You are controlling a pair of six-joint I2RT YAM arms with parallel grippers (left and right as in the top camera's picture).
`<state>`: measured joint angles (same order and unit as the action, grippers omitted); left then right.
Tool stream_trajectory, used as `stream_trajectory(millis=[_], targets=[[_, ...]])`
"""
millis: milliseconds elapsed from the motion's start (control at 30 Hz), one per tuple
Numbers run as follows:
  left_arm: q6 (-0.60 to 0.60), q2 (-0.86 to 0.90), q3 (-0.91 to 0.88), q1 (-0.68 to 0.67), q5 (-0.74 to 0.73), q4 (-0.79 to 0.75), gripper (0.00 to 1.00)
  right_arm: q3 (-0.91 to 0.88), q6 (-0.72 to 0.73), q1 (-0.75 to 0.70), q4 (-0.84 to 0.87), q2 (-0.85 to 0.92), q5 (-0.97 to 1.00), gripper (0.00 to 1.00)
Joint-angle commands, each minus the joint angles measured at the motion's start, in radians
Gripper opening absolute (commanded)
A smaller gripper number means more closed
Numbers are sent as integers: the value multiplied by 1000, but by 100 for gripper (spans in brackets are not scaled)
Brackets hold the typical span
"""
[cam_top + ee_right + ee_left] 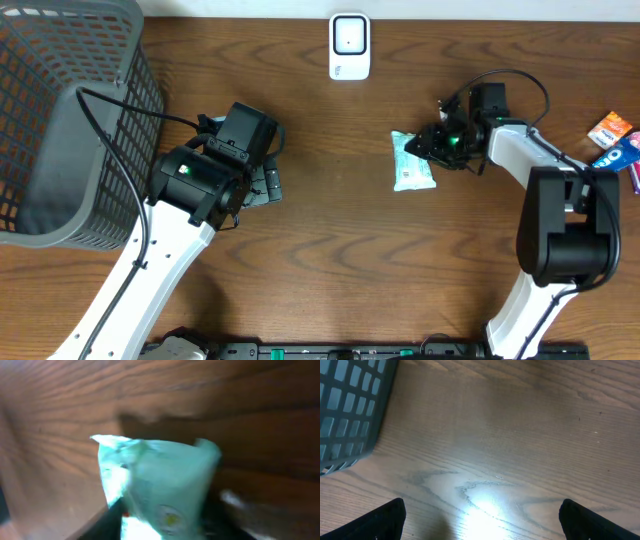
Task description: Scan the item barcode
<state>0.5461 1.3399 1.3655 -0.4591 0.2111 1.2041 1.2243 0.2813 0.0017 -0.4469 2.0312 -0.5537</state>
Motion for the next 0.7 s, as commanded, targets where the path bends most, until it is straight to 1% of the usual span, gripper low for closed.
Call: stream_trajectory(millis=[0,167,300,400,500,567,667], targets=[[2,6,-2,3,2,3,98,-28,5,4,-14,93,57,1],[2,6,-2,3,2,3,98,-19,-6,-3,-15,52,88,1],[2,6,-2,3,2,3,98,2,-5,12,-47,-52,216,1],[2,7,-2,3,2,3,98,16,6,57,-95,-156,473,1],[2,6,-2,3,2,3,98,16,31,143,-127,-237,784,1],[2,7,-2,3,2,3,98,16,44,207,-143,-260,955,1],[2,7,-2,3,2,3,98,16,64,305,-166,-245,1217,1]])
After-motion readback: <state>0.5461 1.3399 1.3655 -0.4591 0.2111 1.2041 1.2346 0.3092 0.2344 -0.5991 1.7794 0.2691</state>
